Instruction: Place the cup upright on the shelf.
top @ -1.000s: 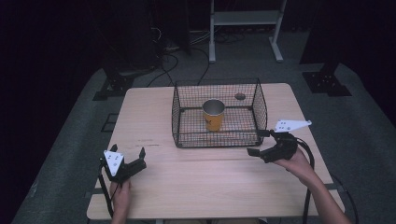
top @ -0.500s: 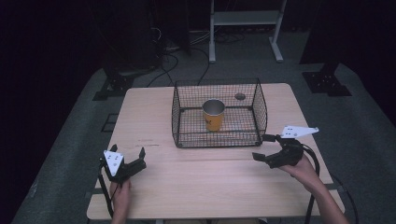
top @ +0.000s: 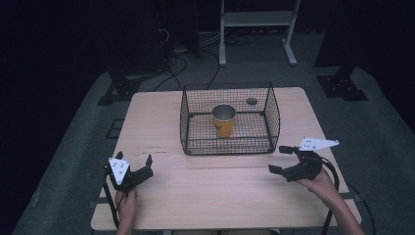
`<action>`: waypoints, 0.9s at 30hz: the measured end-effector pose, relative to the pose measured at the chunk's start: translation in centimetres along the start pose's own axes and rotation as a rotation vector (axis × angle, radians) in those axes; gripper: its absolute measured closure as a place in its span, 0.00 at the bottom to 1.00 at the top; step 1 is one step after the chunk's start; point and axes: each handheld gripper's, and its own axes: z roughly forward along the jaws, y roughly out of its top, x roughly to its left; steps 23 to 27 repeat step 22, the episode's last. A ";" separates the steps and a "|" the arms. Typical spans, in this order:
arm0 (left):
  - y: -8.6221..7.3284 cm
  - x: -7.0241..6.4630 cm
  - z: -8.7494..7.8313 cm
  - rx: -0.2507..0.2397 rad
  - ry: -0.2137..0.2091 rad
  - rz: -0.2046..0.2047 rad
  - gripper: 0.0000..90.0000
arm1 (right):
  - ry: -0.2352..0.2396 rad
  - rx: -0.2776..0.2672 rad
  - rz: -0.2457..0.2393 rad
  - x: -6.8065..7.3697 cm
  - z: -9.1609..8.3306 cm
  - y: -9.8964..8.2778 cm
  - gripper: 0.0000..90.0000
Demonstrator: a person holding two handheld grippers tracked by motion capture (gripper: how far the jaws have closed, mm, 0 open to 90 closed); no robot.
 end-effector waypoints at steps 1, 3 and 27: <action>0.0 0.0 0.0 0.000 0.000 0.000 0.00 | -0.002 0.002 -0.001 0.0 -0.1 0.0 0.06; 0.0 0.0 0.0 0.000 0.000 -0.001 0.00 | -0.007 0.001 -0.003 0.0 -0.3 -0.2 0.06; 0.0 -0.1 0.0 0.000 0.005 0.004 0.00 | -0.023 -0.031 0.056 0.7 -2.4 -3.8 0.06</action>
